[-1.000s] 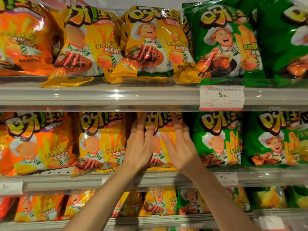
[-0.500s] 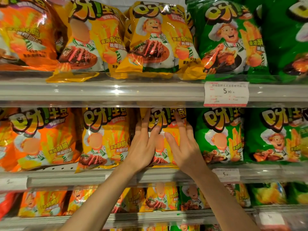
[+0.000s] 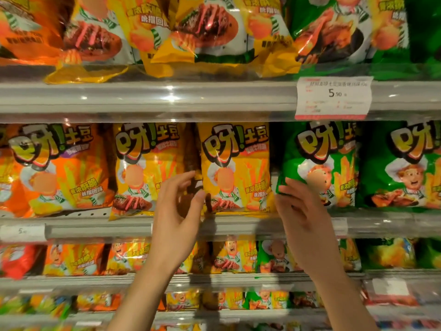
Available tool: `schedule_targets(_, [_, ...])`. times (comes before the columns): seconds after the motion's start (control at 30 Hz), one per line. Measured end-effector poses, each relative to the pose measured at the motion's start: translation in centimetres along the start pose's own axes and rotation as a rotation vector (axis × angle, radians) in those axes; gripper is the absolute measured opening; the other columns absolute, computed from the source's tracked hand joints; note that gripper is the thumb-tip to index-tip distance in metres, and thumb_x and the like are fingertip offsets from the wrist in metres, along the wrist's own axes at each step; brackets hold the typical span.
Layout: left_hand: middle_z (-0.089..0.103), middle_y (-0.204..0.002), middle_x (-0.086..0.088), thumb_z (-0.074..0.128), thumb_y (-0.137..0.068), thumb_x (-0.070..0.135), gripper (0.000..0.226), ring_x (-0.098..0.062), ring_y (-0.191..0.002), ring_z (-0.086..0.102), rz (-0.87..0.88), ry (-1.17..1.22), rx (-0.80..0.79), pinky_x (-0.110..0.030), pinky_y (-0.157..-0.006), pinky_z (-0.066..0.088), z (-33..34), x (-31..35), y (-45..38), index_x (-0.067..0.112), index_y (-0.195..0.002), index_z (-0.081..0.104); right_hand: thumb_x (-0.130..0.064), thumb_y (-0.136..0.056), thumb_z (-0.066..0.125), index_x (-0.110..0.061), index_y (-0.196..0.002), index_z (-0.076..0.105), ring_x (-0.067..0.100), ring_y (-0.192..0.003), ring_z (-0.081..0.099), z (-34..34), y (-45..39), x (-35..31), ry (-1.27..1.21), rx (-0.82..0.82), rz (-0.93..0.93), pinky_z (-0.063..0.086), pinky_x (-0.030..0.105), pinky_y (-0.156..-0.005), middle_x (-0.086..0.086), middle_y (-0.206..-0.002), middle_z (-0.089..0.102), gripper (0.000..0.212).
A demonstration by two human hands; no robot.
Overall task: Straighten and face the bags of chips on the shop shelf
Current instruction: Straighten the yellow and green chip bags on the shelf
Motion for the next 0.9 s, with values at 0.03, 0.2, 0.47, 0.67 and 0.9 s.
schedule_targets(0.03, [0.061, -0.118, 0.011, 0.06, -0.098, 0.033, 0.027, -0.006, -0.111, 0.059, -0.044, 0.024, 0.026, -0.026, -0.091, 0.05, -0.4, 0.0, 0.7, 0.03, -0.125, 0.06, -0.025, -0.095, 0.061, -0.023, -0.127, 0.057, -0.005, -0.102, 0.064, -0.4, 0.6, 0.1, 0.009, 0.013, 0.012, 0.048, 0.006, -0.079, -0.011, -0.113, 0.067, 0.032])
schedule_targets(0.2, [0.071, -0.083, 0.003, 0.058, -0.098, 0.029, 0.015, -0.011, -0.071, 0.064, -0.25, 0.124, -0.001, -0.025, -0.065, 0.049, -1.2, -1.1, 3.9, 0.027, -0.11, 0.067, -0.023, -0.096, 0.061, -0.025, -0.106, 0.067, 0.002, -0.083, 0.069, -1.0, 2.9, 2.6, 0.017, -0.078, 0.163, 0.055, 0.016, -0.073, -0.013, -0.088, 0.073, 0.012])
schedule_targets(0.47, [0.076, -0.093, 0.003, 0.058, -0.098, 0.019, 0.015, -0.009, -0.088, 0.07, -0.373, 0.12, -0.074, -0.014, -0.072, 0.05, -3.0, -3.4, 6.2, 0.02, -0.106, 0.07, -0.022, -0.097, 0.06, -0.023, -0.099, 0.071, 0.005, -0.083, 0.07, -0.6, 5.5, 5.4, 0.04, -0.118, 0.306, 0.054, 0.015, -0.073, -0.011, -0.087, 0.074, 0.011])
schedule_targets(0.67, [0.076, -0.09, -0.004, 0.057, -0.099, 0.019, 0.015, -0.014, -0.081, 0.07, -0.403, 0.263, -0.147, -0.02, -0.072, 0.053, -4.9, -4.4, 5.1, 0.017, -0.107, 0.07, -0.024, -0.097, 0.059, -0.021, -0.099, 0.07, 0.004, -0.08, 0.07, 1.0, 6.4, 4.0, 0.091, -0.026, 0.291, 0.054, 0.014, -0.072, -0.011, -0.085, 0.075, 0.012])
schedule_targets(0.9, [0.077, -0.093, 0.004, 0.057, -0.098, 0.024, 0.015, -0.012, -0.094, 0.071, -0.312, 0.257, -0.241, -0.037, -0.092, 0.053, -9.9, -5.5, 3.0, 0.023, -0.104, 0.071, -0.022, -0.097, 0.058, -0.019, -0.098, 0.071, 0.011, -0.078, 0.071, 6.9, 7.9, -0.1, 0.098, 0.056, 0.23, 0.058, 0.028, -0.075, -0.006, -0.082, 0.075, 0.013])
Point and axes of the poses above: each hand's wrist, its own y-axis away from the middle knuckle, its own z-axis out of the palm, x = y × z, the point moved 3 cm from there along -y, towards the middle knuckle
